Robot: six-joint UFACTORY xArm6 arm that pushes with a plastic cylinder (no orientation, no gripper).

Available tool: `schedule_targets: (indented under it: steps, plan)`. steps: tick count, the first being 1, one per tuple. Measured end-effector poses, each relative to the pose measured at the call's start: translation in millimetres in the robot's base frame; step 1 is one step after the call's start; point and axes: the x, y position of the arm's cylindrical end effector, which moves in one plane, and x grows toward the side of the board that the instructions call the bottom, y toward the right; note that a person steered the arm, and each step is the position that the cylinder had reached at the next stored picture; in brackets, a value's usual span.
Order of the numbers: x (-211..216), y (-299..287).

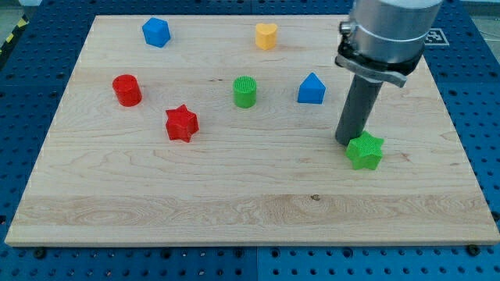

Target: Slide the green star to the center right of the board

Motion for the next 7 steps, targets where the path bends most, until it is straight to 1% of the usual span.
schedule_targets:
  steps: [1, 2, 3, 4, 5, 6, 7]
  plan:
    - [26, -31]
    - [58, -35]
    - [62, 8]
    - [42, 57]
    - [28, 77]
    - [47, 45]
    - [52, 8]
